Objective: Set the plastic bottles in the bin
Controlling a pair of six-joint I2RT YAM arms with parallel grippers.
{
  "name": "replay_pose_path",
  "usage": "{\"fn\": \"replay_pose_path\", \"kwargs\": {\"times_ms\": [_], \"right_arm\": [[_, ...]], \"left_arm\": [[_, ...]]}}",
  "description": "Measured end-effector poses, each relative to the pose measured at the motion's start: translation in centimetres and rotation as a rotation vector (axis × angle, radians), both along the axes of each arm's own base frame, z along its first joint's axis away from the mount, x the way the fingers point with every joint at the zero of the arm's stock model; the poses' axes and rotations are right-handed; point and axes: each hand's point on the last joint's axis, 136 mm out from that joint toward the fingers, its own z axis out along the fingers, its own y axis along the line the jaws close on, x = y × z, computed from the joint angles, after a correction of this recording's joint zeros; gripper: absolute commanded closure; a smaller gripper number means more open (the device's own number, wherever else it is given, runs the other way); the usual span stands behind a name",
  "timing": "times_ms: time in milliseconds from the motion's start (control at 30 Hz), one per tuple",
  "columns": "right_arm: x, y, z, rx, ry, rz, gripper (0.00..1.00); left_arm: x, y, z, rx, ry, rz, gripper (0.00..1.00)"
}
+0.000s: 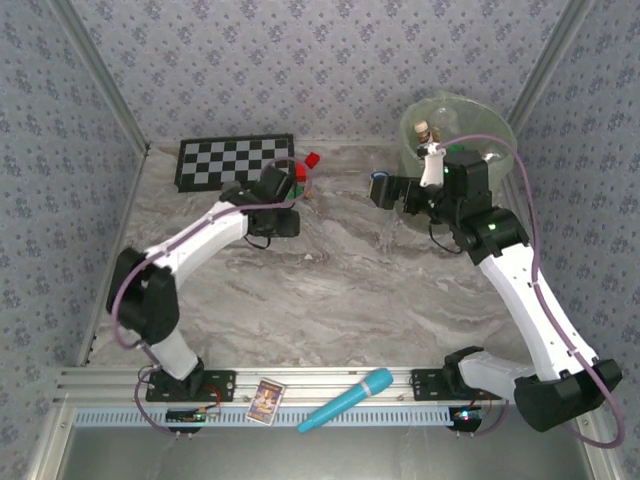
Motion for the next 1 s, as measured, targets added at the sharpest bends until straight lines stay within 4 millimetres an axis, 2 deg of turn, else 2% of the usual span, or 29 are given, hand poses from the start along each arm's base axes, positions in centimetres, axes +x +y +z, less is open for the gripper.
{"fn": "replay_pose_path", "kwargs": {"times_ms": [133, 333, 400, 467, 600, 733, 1000], "right_arm": [[0.5, 0.0, 0.4, 0.116, 0.011, 0.024, 0.1], [0.4, 2.4, 1.9, 0.247, 0.012, 0.154, 0.25], [0.6, 3.2, 1.7, 0.284, 0.044, 0.19, 0.3], [1.0, 3.9, 1.1, 0.318, 0.087, 0.213, 0.3], [1.6, 5.4, -0.4, 0.359, 0.178, 0.251, 0.31], [1.1, 7.4, -0.9, 0.376, 0.228, 0.303, 0.34], [-0.3, 10.4, -1.6, 0.387, 0.284, 0.378, 0.52]], "left_arm": [[-2.3, -3.5, 4.6, -0.078, -0.116, -0.118, 0.42], [-5.4, -7.4, 7.0, -0.129, -0.154, -0.263, 0.43], [-6.1, -8.3, 7.8, -0.135, -0.168, -0.297, 0.43], [-6.8, -9.2, 8.7, -0.149, -0.185, -0.328, 0.43], [-8.8, -10.5, 10.5, -0.176, -0.218, -0.392, 0.43], [-10.2, -11.4, 11.1, -0.191, -0.227, -0.43, 0.43], [-11.0, -11.3, 12.0, -0.194, -0.249, -0.44, 0.43]]}}
